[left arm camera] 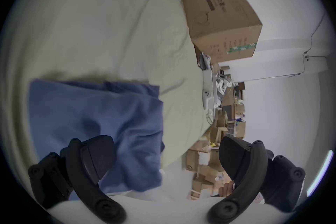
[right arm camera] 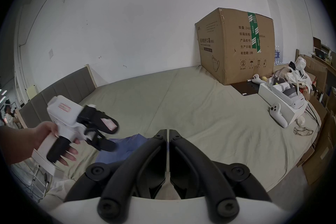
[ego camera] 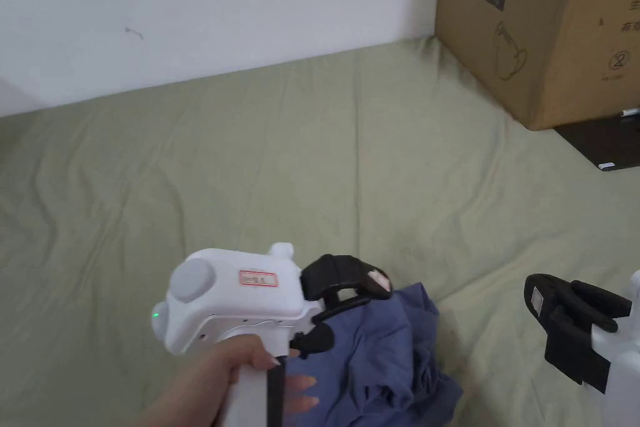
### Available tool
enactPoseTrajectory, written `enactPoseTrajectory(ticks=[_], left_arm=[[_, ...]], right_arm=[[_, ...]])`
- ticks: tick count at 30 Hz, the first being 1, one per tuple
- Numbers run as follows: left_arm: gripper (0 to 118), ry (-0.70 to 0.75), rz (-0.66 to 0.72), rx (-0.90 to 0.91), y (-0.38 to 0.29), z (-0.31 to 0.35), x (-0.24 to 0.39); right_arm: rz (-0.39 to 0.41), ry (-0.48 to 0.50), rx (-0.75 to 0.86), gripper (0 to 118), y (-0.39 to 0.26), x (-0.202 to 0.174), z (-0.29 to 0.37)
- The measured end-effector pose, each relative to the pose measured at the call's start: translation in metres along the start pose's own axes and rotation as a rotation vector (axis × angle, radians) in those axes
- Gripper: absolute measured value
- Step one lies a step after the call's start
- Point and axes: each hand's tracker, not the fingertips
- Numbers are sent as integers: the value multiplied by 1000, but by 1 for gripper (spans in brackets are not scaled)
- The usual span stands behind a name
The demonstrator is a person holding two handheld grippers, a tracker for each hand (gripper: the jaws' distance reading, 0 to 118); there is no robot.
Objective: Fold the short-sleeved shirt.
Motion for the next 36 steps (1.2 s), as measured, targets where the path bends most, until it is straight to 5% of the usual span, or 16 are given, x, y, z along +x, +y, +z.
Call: enactPoseTrajectory(ticks=[6,7,9,10,23,26,30,36], left_arm=[[112,373,-247,140,-17,42,0],[89,385,-291,139,-19,39,4],[19,412,-352,117,-25,27,10],[6,444,-384,99,-28,16,13],[6,400,-648,-233,-70,-148,54],[6,267,-557,-199,-61,-138,55],[6,84,-493,34,-57,-71,62],[6,274,-661,531,-80,77,76]], right_arm=[[-4,10,3,5,0,-1,-4],[-9,11,4,5,0,-1,-4],[-15,14,6,5,0,-1,-4],[-14,15,6,5,0,-1,-3],[32,-27,-9,5,2,7,5],[25,-22,-7,5,5,7,7],[14,13,12,5,14,5,13],[10,68,82,5,42,-14,28]])
